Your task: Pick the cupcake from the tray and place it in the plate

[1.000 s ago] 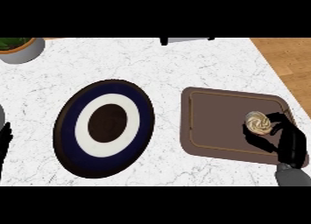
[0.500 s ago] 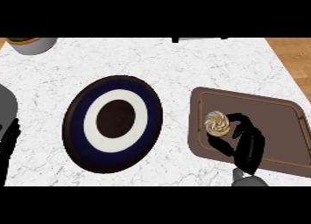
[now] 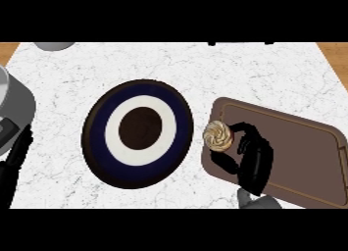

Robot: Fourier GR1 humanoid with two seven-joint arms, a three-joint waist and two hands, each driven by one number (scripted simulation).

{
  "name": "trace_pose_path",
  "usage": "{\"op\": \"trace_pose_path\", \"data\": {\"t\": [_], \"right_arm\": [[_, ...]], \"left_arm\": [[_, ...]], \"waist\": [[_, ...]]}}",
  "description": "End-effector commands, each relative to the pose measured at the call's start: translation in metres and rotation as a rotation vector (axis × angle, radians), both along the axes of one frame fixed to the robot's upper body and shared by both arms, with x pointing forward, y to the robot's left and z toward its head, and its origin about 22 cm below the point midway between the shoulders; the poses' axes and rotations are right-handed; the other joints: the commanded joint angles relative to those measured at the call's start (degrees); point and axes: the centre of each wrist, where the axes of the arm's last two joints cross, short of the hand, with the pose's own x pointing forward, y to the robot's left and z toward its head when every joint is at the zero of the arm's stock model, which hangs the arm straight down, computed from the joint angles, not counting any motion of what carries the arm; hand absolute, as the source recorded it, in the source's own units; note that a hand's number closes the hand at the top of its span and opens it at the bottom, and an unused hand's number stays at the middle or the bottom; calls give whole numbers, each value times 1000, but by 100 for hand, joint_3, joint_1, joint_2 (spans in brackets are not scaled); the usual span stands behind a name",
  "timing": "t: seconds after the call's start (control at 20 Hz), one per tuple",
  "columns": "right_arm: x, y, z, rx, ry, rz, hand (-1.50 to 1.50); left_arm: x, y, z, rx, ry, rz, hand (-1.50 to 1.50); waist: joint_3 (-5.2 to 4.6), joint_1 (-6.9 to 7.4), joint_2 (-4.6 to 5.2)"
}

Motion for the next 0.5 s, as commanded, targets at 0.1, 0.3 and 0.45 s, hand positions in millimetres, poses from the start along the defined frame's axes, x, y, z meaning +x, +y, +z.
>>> {"op": "trace_pose_path", "data": {"t": [0.1, 0.3, 0.45], "right_arm": [[12, 33, 28, 10, 114, 3, 150], [31, 61, 63, -31, 178, -13, 150], [41, 88, 91, -28, 232, -47, 150]], "left_arm": [[8, -13, 3, -8, -3, -47, 0], [17, -14, 4, -4, -13, -61, 0], [25, -16, 8, -14, -7, -81, 0]], "waist": [[22, 221, 49], [33, 320, 71], [53, 410, 99]]}}
